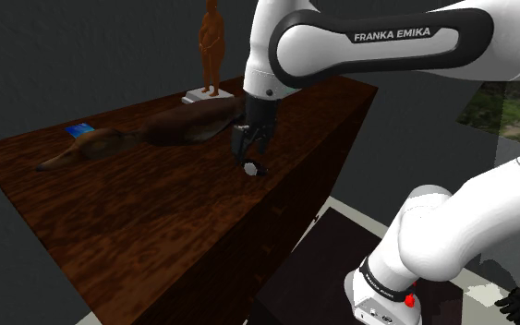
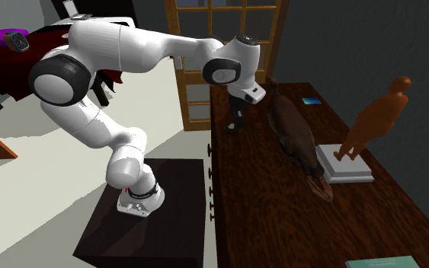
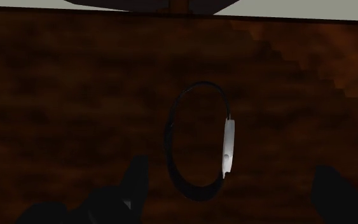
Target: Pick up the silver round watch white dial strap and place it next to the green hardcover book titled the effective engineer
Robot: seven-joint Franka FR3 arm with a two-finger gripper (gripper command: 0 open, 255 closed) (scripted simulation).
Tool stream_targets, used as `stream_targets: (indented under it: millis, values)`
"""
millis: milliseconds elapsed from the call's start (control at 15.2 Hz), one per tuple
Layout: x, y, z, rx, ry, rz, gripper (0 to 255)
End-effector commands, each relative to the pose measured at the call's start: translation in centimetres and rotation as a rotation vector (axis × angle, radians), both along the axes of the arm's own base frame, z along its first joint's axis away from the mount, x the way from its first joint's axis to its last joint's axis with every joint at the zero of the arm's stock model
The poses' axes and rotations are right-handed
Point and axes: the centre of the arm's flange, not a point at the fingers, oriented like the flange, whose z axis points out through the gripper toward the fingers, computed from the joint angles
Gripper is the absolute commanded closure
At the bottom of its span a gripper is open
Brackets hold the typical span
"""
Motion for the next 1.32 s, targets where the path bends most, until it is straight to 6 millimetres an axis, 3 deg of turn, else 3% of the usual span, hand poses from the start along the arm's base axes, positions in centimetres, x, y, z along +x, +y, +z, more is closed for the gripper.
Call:
stream_targets:
  millis: [0,264,330,924,1254]
  values:
    - [0.0,0.0,-0.1,0.0,0.0,0.0,0]
    - [0.0,0.0,-0.1,0.0,0.0,0.0,0]
    - [0.0,0.0,-0.1,0.0,0.0,0.0,255]
    - [0.0,0.0,-0.1,0.0,0.0,0.0,255]
    - [0.0,0.0,2.6,0.0,0.0,0.0,255]
